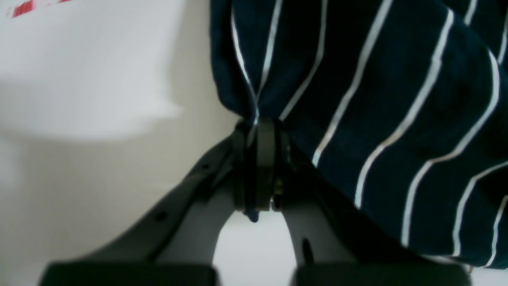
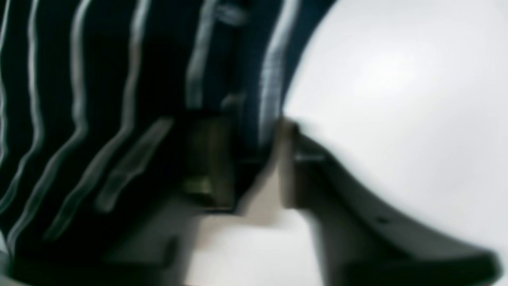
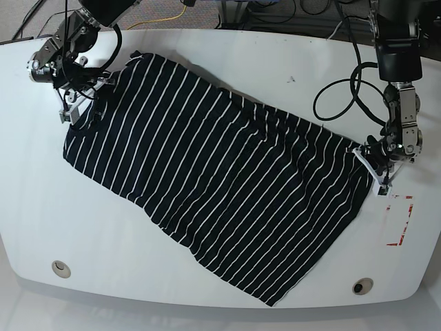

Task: Layout the t-shirt on the table in an organized manner, then fold the t-shirt properly
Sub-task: 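Stretch the shirt between both grippers to smooth it flat, then regrasp the shirt corner with the right gripper and pull it outward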

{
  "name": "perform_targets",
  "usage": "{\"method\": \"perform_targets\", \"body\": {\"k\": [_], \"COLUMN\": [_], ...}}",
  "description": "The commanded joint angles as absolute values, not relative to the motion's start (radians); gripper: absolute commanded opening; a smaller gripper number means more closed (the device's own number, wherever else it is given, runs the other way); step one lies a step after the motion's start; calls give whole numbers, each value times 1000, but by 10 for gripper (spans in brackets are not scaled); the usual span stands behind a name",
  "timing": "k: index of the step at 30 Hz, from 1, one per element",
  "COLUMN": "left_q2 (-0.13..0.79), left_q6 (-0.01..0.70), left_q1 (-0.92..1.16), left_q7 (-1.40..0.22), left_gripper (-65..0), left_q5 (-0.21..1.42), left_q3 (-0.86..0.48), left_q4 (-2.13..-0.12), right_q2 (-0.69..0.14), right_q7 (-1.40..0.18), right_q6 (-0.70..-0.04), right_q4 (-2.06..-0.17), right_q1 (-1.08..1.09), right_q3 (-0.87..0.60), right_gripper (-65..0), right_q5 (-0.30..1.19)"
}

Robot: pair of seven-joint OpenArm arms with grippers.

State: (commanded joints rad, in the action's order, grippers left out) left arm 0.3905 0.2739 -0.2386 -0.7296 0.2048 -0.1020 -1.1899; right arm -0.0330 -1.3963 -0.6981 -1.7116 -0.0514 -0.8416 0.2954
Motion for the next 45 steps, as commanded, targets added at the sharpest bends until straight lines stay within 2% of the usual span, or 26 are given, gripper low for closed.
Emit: {"method": "perform_targets", "body": {"k": [2,8,17,24,32,36,40,43,45], "left_q2": [390,390,390,390,390,390,390,390,390], "left_q6": [277,277,277,278,278,278,278,278,278], "left_q1": [-239,-239,-199,-193,-182,-177,-177,-177,-177], "left_q7": [-730,-730,-736,-880,-960,-972,-972,-972,-972], "left_gripper": [-650,-650,-650,-650,-650,-650,-650,-650,-650], "left_q5": [205,206,206,205,205,205,205,205,203], "left_q3": [-131,-173,-213,-214,-216,-216,-216,-216,-216], "left_q4": [-1190,-1193,-1346,-1486,-1598,-1620,-1618,-1618,-1618], "right_q2": [-38,-76,-139,-189,-252,-294,-341,-366,-377], "right_q7": [-1396,-1396,-1396,-1396,-1392,-1325,-1250,-1208,-1191], "right_q6": [-698,-698,-698,-698,-698,-698,-698,-698,-698], "right_q4": [-1716,-1744,-1882,-1871,-1669,-1534,-1408,-1339,-1291], "right_q1": [-51,-51,-18,65,219,274,334,360,380], "right_q3": [-819,-766,-661,-616,-616,-605,-530,-490,-481], "right_gripper": [-634,-650,-650,-650,-650,-650,-645,-602,-506], "right_q5": [295,295,295,289,289,289,289,289,289]}}
